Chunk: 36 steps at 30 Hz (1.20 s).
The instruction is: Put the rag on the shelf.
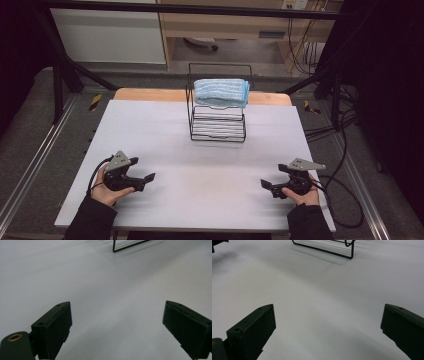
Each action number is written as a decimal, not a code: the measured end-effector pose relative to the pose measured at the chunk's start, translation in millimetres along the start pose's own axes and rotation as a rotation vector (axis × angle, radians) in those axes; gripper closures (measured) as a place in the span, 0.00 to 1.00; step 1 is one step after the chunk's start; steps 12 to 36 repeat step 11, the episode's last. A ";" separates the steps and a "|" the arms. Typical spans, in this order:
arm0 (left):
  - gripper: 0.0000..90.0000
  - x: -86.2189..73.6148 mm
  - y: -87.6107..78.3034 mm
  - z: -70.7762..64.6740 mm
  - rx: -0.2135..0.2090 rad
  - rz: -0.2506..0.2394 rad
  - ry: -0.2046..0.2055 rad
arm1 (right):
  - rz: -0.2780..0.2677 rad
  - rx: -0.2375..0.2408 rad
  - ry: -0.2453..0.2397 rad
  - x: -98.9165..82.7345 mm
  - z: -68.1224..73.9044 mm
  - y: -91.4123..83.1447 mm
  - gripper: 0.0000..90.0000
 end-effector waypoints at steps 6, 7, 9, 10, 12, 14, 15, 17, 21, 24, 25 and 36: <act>0.10 -5.2 0.5 -0.1 0.005 0.011 0.007 | 0.008 -0.009 -0.002 -2.9 -2.9 0.7 0.01; 0.10 -5.6 0.6 -0.6 0.004 0.010 0.004 | 0.011 -0.009 -0.009 -3.2 -3.1 1.0 0.01; 0.10 -7.0 0.9 -1.1 0.005 0.016 0.003 | 0.011 -0.009 -0.005 -3.1 -2.9 1.0 0.01; 0.10 -7.5 1.2 -1.3 0.006 0.017 0.003 | 0.009 -0.012 -0.010 -2.9 -3.4 0.8 0.01; 0.10 -8.1 1.3 -1.4 0.006 0.022 0.006 | 0.008 -0.012 -0.004 -2.7 -3.2 0.5 0.01; 0.10 -8.1 1.3 -1.4 0.006 0.022 0.006 | 0.008 -0.012 -0.004 -2.7 -3.2 0.5 0.01; 0.10 -8.1 1.3 -1.4 0.006 0.022 0.006 | 0.008 -0.012 -0.004 -2.7 -3.2 0.5 0.01; 0.10 -8.1 1.3 -1.4 0.006 0.022 0.006 | 0.008 -0.012 -0.004 -2.7 -3.2 0.5 0.01; 0.10 -8.1 1.3 -1.4 0.006 0.022 0.006 | 0.008 -0.012 -0.004 -2.7 -3.2 0.5 0.01; 0.10 -8.1 1.3 -1.4 0.006 0.022 0.006 | 0.008 -0.012 -0.004 -2.7 -3.2 0.5 0.01; 0.10 -8.1 1.3 -1.4 0.006 0.022 0.006 | 0.008 -0.012 -0.004 -2.7 -3.2 0.5 0.01; 0.10 -8.1 1.3 -1.4 0.006 0.022 0.006 | 0.008 -0.012 -0.004 -2.7 -3.2 0.5 0.01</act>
Point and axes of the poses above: each handheld gripper's, and its own axes: y roughly forward along the jaws, x roughly out of its top, z roughly to its left, the point moved 6 cm from there along y, roughly forward along the jaws, and after that the axes turned 2 degrees about z, right-handed, at the moved point
